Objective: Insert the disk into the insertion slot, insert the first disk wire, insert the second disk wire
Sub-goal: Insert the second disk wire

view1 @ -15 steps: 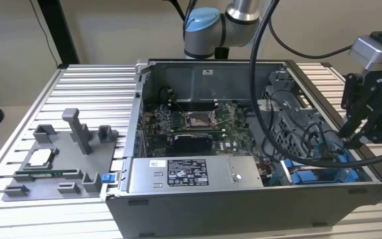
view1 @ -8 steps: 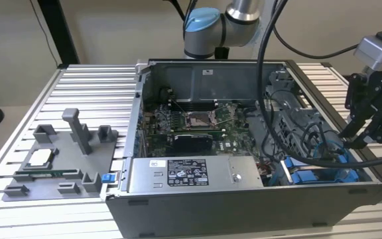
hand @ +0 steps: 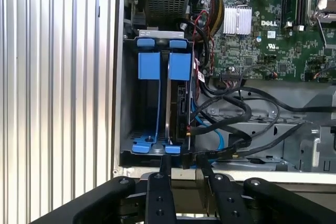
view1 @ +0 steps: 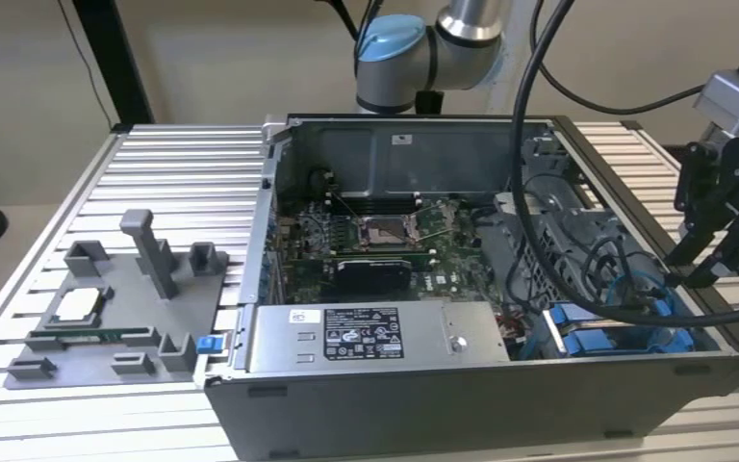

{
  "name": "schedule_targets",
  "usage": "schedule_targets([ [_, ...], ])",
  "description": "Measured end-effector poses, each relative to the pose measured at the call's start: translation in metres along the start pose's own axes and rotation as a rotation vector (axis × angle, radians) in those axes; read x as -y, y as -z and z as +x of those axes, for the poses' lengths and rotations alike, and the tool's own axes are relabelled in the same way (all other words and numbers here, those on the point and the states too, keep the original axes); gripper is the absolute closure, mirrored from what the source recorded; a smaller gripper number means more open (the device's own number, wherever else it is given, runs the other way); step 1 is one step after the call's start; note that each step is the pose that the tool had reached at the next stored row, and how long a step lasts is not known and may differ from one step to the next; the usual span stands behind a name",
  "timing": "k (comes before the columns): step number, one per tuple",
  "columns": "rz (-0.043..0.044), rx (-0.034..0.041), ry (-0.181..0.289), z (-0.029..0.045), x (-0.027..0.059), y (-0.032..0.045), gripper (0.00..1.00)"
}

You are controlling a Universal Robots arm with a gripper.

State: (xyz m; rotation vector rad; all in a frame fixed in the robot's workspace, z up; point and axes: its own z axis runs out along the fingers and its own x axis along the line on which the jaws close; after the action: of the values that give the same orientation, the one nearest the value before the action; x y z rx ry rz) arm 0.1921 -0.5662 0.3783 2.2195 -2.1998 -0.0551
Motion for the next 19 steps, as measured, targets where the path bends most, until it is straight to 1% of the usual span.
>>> schedule_targets([
  [7, 0.0, 0.0, 0.0, 0.0, 0.0005, 0.0, 0.0],
  [8, -0.0016, 0.0, 0.0, 0.0, 0.0005, 0.0001, 0.0],
  [10, -0.0153, 0.0001, 0.0, 0.0001, 0.0006, 0.0, 0.0],
  [11, -0.0205, 0.0001, 0.0, 0.0, 0.0005, 0.0, 0.0],
  [12, -0.0239, 0.0002, 0.0, 0.0, 0.0005, 0.0, 0.0],
  [13, -0.0255, 0.0002, 0.0, 0.0, 0.0005, 0.0, 0.0],
  [19, -0.0259, 0.0002, 0.0, 0.0, 0.001, 0.0, 0.0],
])
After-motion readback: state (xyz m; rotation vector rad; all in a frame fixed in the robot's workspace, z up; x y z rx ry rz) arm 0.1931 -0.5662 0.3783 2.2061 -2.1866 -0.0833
